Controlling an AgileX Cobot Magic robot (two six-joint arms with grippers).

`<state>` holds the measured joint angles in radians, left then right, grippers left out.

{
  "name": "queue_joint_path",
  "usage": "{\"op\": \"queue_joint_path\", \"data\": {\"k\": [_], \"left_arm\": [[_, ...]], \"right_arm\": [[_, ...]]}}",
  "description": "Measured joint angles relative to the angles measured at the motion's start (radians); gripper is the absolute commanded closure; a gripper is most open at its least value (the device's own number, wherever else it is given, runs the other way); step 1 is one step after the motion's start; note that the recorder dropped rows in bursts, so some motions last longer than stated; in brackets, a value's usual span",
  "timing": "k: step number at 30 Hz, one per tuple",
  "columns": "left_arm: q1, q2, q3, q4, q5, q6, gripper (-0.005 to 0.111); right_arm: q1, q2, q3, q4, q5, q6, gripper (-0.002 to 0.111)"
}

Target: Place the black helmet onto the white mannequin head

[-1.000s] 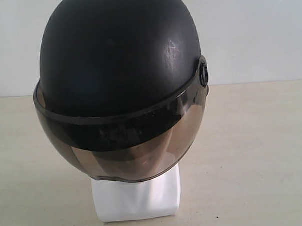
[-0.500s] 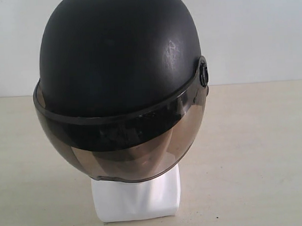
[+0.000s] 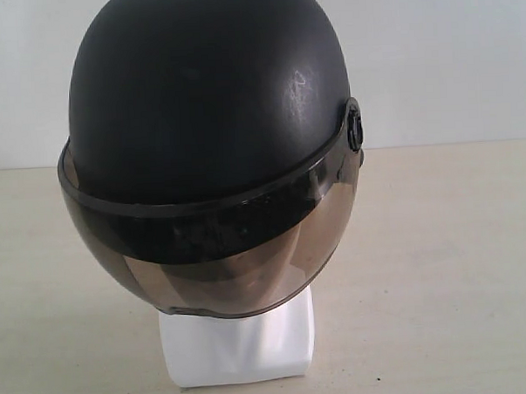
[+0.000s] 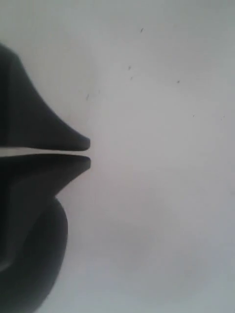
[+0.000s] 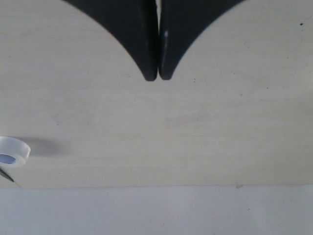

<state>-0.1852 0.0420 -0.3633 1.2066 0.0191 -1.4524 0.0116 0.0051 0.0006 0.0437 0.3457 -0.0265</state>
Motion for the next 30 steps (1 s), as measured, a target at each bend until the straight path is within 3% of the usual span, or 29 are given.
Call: {"op": "queue_joint_path", "data": {"k": [1, 4, 5, 7, 10, 14, 21, 30], "left_arm": [[0.000, 0.000, 0.004, -0.209, 0.060, 0.401, 0.103], [0.000, -0.004, 0.008, -0.526, 0.177, 0.991, 0.103], [0.000, -0.004, 0.008, -0.749, 0.250, 1.332, 0.103], [0.000, -0.004, 0.024, -0.954, 0.290, 1.551, 0.103], [0.000, -0.011, 0.084, -1.035, 0.298, 1.526, 0.103], [0.002, -0.039, 0.231, -1.057, 0.312, 1.370, 0.103], [0.003, -0.039, 0.342, -1.058, 0.318, 1.390, 0.103], [0.003, -0.039, 0.361, -1.061, 0.325, 1.398, 0.103]], "right_arm": [[0.000, 0.000, 0.000, 0.000, 0.000, 0.000, 0.109], [0.000, 0.000, 0.000, 0.000, 0.000, 0.000, 0.109], [0.000, 0.000, 0.000, 0.000, 0.000, 0.000, 0.109], [0.000, 0.000, 0.000, 0.000, 0.000, 0.000, 0.109], [0.000, 0.000, 0.000, 0.000, 0.000, 0.000, 0.109], [0.000, 0.000, 0.000, 0.000, 0.000, 0.000, 0.109], [0.000, 0.000, 0.000, 0.000, 0.000, 0.000, 0.109], [0.000, 0.000, 0.000, 0.000, 0.000, 0.000, 0.109]]}}
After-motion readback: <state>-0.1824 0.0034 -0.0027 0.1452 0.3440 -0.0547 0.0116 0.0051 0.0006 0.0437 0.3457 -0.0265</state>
